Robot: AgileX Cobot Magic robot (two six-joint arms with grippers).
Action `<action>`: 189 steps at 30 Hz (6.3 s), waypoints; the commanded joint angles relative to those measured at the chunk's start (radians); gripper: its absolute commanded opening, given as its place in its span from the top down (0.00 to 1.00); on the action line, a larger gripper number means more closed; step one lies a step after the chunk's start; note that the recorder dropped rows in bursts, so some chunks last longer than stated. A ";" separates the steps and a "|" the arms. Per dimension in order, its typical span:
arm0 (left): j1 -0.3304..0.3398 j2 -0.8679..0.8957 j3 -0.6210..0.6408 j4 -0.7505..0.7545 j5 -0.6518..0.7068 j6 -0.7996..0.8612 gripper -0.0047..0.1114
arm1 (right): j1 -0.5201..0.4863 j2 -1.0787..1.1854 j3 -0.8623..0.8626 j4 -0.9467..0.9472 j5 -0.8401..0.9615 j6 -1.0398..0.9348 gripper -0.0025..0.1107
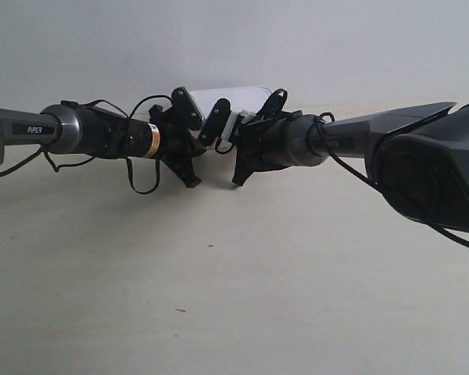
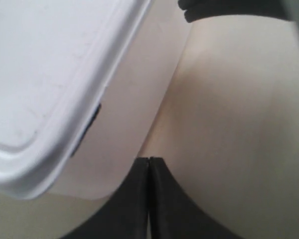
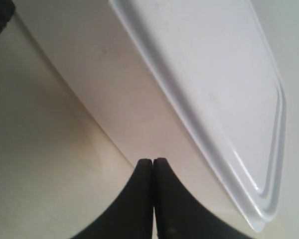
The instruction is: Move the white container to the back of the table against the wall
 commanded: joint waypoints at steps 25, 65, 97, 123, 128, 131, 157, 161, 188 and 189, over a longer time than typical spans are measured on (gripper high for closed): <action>-0.012 0.038 -0.100 -0.129 0.108 0.080 0.96 | -0.030 0.017 0.000 -0.009 -0.010 -0.019 0.98; -0.010 0.040 -0.104 -0.129 0.118 0.049 0.96 | -0.058 0.072 -0.111 -0.028 -0.050 0.034 0.98; -0.005 0.000 -0.057 -0.129 0.092 -0.029 0.96 | -0.058 0.078 -0.185 0.166 0.061 -0.046 0.98; -0.007 -0.022 -0.004 -0.211 0.077 0.057 0.96 | -0.058 -0.197 0.171 0.078 -0.040 0.064 0.98; -0.007 -0.006 -0.025 -0.211 0.108 0.065 0.96 | -0.058 -0.228 0.200 0.070 -0.040 0.071 0.98; -0.007 0.007 -0.048 -0.225 0.100 0.055 0.96 | -0.058 -0.244 0.217 0.055 -0.038 0.086 0.98; -0.008 -0.174 0.211 -0.214 0.088 0.006 0.96 | -0.058 -0.331 0.347 -0.057 0.060 0.259 0.98; -0.010 -0.285 0.327 -0.231 0.097 -0.045 0.96 | -0.058 -0.433 0.473 -0.153 0.060 0.450 0.98; -0.223 -1.312 1.171 -0.446 0.341 -0.330 0.96 | -0.058 -1.575 1.266 -0.252 -0.276 1.196 0.98; -0.223 -1.352 1.198 -0.446 0.341 -0.348 0.96 | -0.058 -1.618 1.273 -0.252 -0.310 1.198 0.98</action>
